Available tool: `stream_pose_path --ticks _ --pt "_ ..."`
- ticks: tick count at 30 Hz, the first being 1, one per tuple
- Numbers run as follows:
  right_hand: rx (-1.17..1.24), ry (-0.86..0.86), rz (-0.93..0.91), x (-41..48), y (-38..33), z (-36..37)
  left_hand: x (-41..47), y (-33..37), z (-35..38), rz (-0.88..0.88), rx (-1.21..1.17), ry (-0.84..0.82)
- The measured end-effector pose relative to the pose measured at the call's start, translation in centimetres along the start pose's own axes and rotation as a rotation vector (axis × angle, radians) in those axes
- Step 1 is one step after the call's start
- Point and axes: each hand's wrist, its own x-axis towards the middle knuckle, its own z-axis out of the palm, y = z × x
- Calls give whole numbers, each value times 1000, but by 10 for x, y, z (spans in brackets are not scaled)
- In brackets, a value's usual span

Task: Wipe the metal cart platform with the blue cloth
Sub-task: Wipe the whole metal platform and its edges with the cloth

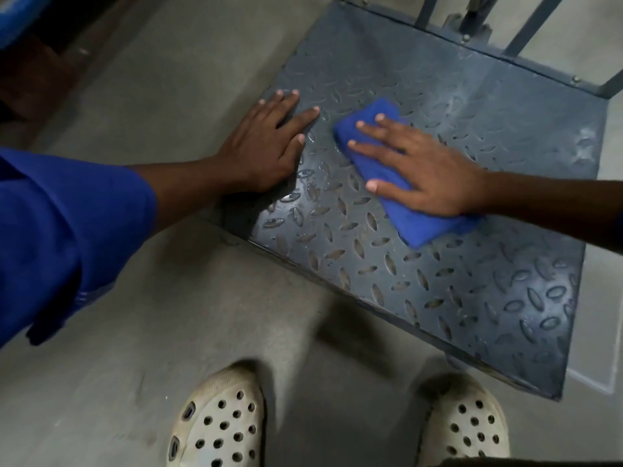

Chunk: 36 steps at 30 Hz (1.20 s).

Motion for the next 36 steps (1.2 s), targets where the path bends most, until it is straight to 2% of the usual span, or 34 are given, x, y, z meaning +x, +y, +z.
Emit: stream_pose_path --ticks 4,6,10,13,15,18,20,22,24,28,30,36 --pt "26 60 225 20 21 0 21 13 1 -25 -15 -11" --pt "37 41 240 23 4 3 28 16 2 -30 -12 5" --pt "8 -14 -64 9 -24 10 42 11 6 -1 9 2" --pt "24 -17 -173 14 9 5 54 3 10 3 30 11" --pt "24 9 -69 24 46 2 63 -1 13 -4 43 29" --pt "46 136 219 44 95 -1 76 -4 13 -23 31 26" --pt "94 177 422 56 113 -1 84 -7 13 -30 24 25" --pt "104 166 501 64 114 -1 93 -10 13 -38 21 28" --pt "82 131 417 68 100 -1 102 -13 13 -42 25 28" --pt "1 80 79 74 75 5 116 -16 16 -42 41 59" --pt "10 73 22 82 80 5 121 -17 16 -42 35 67" --pt "127 131 321 134 123 -6 128 -17 16 -47 1 82"
